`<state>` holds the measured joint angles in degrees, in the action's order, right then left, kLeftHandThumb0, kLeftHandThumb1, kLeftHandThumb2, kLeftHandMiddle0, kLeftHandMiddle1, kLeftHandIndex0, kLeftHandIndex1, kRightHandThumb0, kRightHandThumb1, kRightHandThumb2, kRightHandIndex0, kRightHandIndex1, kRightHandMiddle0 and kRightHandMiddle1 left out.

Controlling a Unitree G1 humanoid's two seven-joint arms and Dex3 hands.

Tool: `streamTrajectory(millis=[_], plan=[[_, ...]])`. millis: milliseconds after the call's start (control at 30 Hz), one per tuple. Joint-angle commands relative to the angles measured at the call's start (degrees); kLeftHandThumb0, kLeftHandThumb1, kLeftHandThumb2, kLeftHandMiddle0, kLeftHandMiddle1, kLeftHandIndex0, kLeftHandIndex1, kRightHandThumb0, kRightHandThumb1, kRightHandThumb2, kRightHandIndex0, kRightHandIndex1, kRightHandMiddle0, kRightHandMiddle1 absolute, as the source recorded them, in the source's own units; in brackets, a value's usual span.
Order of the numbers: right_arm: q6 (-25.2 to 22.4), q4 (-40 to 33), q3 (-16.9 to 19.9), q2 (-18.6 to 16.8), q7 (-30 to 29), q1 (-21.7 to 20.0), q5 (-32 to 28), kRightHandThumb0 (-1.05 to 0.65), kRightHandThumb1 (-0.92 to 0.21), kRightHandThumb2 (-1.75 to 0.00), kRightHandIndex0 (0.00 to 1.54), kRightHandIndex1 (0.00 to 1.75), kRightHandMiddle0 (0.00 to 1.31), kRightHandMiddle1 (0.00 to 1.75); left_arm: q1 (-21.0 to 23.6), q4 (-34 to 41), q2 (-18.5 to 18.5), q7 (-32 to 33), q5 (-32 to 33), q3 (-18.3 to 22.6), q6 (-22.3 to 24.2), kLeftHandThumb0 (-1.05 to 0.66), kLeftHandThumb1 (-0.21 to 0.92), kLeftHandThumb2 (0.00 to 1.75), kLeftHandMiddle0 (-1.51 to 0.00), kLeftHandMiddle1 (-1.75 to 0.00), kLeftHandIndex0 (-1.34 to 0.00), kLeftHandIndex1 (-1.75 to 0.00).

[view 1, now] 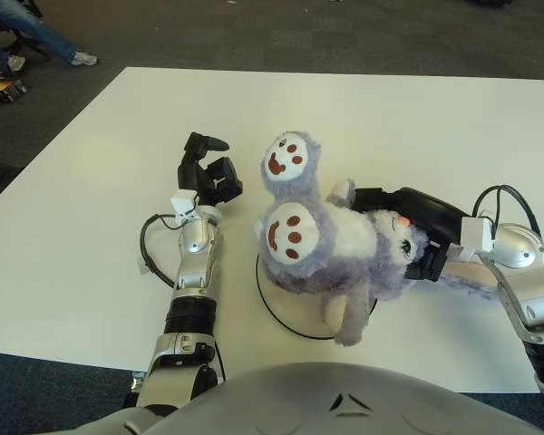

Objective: Put the doll into the plate.

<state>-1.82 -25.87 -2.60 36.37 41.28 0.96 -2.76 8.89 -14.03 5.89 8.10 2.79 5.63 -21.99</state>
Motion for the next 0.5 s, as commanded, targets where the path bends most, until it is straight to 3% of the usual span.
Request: streamTrajectory(millis=[0,133,367,467], plan=[[2.34,0.12,0.11,-1.05,-1.95,-1.06,1.14,-0.01,-0.12,-1.49,0.7,1.75,0.66,1.59,-4.92,-3.53,1.91,0.83,-0.51,-0.48,-0.46,-0.44,0.43,1.17,-1.29,-1.75,-0.52,-1.75],[3.74,1.26,-0.1,-1.56,-2.92,-1.24,2.06,-0.01,-0.2,-1.44,0.59,1.75,0.57,1.71,-5.01,-3.38,1.89,0.83,-0.61,-0.62,-0.31,-0.44,0.44,1.17,-1.28,-1.75,-0.52,-1.75],[4.24,2.09,-0.02,-1.92,-3.2,-1.22,1.87,-0.01,-0.32,-1.31,0.49,1.75,0.48,1.73,-5.01,-3.38,2.04,0.78,-0.33,-0.61,-0.32,-0.44,0.44,1.16,-1.28,-1.75,-0.51,-1.75],[4.02,2.22,0.11,-1.98,-3.09,-1.24,1.46,0.35,-0.22,-1.43,0.65,1.75,0.23,1.57,-5.06,-3.19,2.11,0.87,-0.36,-0.63,-0.12,-0.44,0.45,1.15,-1.28,-1.75,-0.51,-1.75]])
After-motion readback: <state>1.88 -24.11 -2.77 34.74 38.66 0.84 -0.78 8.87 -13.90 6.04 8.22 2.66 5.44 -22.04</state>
